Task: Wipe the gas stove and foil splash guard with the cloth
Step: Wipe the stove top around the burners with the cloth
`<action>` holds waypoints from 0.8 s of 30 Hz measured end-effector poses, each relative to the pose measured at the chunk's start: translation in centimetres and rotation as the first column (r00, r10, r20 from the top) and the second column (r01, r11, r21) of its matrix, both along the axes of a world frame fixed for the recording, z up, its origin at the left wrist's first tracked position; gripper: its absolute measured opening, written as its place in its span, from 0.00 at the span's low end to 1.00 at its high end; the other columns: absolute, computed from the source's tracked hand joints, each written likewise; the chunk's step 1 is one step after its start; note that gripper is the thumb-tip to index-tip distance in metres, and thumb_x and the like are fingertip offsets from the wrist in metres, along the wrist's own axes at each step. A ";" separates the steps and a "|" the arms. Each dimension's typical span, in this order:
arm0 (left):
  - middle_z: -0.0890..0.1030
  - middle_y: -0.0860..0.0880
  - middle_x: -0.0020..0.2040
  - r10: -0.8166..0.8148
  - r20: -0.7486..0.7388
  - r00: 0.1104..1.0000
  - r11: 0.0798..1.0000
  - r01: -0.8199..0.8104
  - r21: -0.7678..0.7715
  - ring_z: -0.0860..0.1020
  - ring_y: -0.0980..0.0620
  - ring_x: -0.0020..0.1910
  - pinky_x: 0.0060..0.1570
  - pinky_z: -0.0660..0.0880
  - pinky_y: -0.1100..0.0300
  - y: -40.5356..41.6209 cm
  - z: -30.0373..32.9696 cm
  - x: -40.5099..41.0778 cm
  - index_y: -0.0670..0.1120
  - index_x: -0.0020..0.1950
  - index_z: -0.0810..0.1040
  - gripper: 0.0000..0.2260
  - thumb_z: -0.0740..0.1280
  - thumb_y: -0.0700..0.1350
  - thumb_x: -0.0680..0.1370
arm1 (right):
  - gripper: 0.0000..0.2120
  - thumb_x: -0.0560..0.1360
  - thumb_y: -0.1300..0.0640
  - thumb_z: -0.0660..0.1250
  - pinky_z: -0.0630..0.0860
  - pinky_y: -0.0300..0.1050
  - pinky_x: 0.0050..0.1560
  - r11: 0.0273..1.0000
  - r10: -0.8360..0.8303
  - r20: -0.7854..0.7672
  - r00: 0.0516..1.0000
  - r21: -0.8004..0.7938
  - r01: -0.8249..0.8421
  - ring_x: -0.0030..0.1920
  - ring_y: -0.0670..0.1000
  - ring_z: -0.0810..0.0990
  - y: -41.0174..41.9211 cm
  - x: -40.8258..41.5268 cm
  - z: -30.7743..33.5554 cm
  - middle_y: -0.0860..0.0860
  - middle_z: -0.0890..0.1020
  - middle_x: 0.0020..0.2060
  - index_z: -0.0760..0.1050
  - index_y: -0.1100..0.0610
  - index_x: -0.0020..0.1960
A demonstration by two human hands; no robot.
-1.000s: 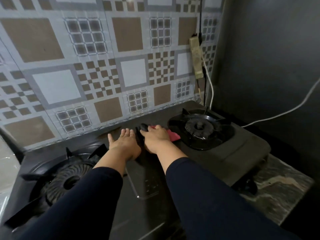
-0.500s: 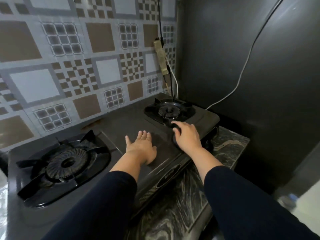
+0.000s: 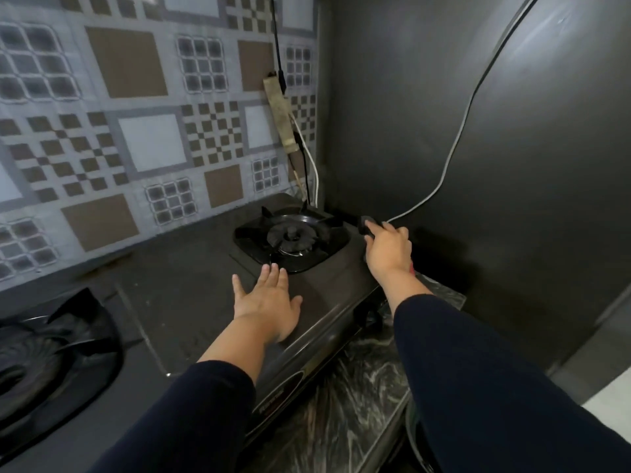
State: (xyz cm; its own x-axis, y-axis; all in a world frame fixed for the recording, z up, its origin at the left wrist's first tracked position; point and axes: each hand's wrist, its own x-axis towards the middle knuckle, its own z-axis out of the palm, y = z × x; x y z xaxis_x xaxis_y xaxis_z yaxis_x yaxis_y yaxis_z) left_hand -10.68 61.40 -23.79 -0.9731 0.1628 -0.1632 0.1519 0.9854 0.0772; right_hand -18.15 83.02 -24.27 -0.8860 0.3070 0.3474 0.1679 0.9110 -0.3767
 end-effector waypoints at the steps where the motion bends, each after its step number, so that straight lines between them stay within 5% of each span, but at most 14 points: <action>1: 0.42 0.50 0.80 0.007 -0.011 1.000 1.000 -0.007 -0.004 0.40 0.52 0.78 0.72 0.36 0.37 0.3 -0.2 -0.4 0.45 0.79 0.43 0.29 0.46 0.56 0.82 | 0.19 0.80 0.52 0.57 0.66 0.53 0.63 0.999 0.032 0.056 0.998 0.036 -0.034 0.66 0.59 0.65 0.5 -1.1 -0.2 0.53 0.70 0.70 0.68 0.48 0.71; 4: 0.43 0.50 0.80 0.025 -0.026 0.999 1.000 -0.025 -0.003 0.40 0.53 0.78 0.72 0.36 0.38 1.0 -0.7 -1.6 0.46 0.79 0.44 0.29 0.45 0.57 0.82 | 0.22 0.80 0.47 0.53 0.55 0.56 0.73 0.975 0.139 0.284 0.949 0.129 -0.182 0.75 0.58 0.55 1.3 -3.4 -1.3 0.55 0.62 0.75 0.62 0.47 0.73; 6: 0.43 0.51 0.80 0.043 -0.036 0.998 0.999 -0.042 0.004 0.40 0.53 0.78 0.72 0.36 0.39 1.1 -1.0 -2.0 0.46 0.79 0.44 0.29 0.44 0.58 0.82 | 0.23 0.80 0.45 0.52 0.49 0.55 0.75 0.972 0.151 0.301 0.941 0.127 -0.197 0.76 0.57 0.53 1.8 -4.1 -2.0 0.57 0.59 0.76 0.61 0.45 0.74; 15: 0.47 0.50 0.80 0.041 -0.048 0.998 0.998 -0.038 0.051 0.42 0.53 0.78 0.73 0.37 0.39 -0.5 -0.3 -0.9 0.46 0.79 0.47 0.27 0.44 0.57 0.82 | 0.22 0.80 0.47 0.50 0.56 0.49 0.73 0.981 0.113 0.259 0.959 0.124 -0.149 0.74 0.56 0.61 0.4 -1.4 -2.9 0.56 0.65 0.73 0.63 0.48 0.73; 24: 0.47 0.49 0.80 0.068 -0.036 0.997 0.996 -0.066 0.057 0.43 0.51 0.78 0.73 0.37 0.39 -4.0 1.2 2.8 0.45 0.79 0.48 0.28 0.44 0.57 0.82 | 0.18 0.80 0.52 0.55 0.62 0.46 0.67 0.955 0.291 0.132 0.947 0.025 -0.297 0.69 0.52 0.69 -8.5 7.8 -2.4 0.53 0.75 0.66 0.70 0.46 0.68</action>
State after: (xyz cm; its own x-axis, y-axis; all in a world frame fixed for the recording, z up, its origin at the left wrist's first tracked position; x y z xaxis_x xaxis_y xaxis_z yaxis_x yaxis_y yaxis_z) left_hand -7.92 57.39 -22.55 -0.9874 0.1048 -0.1187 0.0896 0.9878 0.1273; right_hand -10.39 74.48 -26.65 -0.9720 0.0130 0.2348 -0.0668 0.9422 -0.3285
